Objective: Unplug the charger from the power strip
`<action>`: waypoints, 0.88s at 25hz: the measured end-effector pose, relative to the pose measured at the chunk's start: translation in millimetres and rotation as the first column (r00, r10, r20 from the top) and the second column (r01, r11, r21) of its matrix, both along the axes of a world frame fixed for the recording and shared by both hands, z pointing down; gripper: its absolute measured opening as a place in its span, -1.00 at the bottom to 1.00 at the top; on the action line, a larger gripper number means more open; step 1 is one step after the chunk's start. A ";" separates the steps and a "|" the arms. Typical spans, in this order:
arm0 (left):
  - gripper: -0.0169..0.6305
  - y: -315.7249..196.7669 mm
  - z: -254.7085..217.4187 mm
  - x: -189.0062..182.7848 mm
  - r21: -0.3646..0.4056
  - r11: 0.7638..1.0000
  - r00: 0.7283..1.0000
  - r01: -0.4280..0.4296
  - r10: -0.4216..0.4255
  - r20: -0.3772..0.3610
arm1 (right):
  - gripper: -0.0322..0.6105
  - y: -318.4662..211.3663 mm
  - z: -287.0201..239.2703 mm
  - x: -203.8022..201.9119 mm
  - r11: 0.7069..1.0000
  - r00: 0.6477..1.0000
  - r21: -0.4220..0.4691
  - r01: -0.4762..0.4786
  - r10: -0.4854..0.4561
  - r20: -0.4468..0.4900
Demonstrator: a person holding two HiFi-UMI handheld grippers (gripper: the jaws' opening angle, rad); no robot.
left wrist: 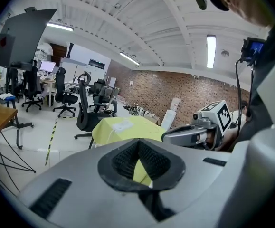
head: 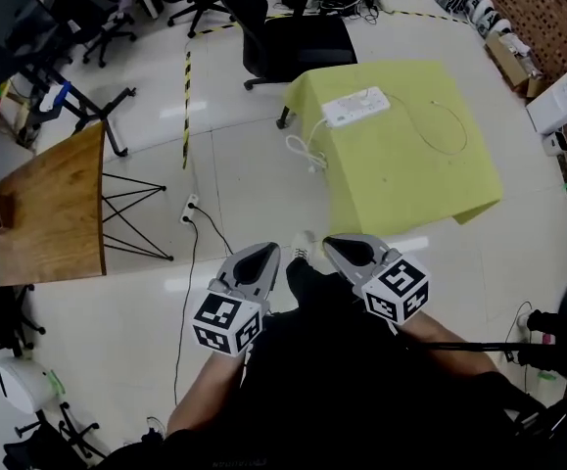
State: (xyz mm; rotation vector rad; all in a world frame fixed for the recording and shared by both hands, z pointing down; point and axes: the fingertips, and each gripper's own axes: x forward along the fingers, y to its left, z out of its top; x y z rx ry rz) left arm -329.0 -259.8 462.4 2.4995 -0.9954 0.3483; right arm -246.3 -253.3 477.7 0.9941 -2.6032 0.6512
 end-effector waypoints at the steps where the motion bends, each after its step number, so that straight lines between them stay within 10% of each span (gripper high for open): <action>1: -0.93 -12.1 -1.7 -2.5 0.001 1.000 1.000 -0.004 0.004 0.011 | -0.89 -15.0 1.3 -3.0 1.000 1.000 -0.003 -0.004 0.004 0.012; 14: -0.93 -218.6 -20.1 44.1 0.033 0.980 0.969 -0.197 0.190 0.159 | -0.89 -227.5 -3.7 36.4 0.984 0.980 0.044 -0.172 0.166 0.110; 22: -0.93 -286.5 -4.0 108.7 -0.033 0.930 0.918 -0.365 0.366 0.153 | -0.89 -272.0 14.7 126.6 0.915 0.910 -0.020 -0.403 0.403 0.097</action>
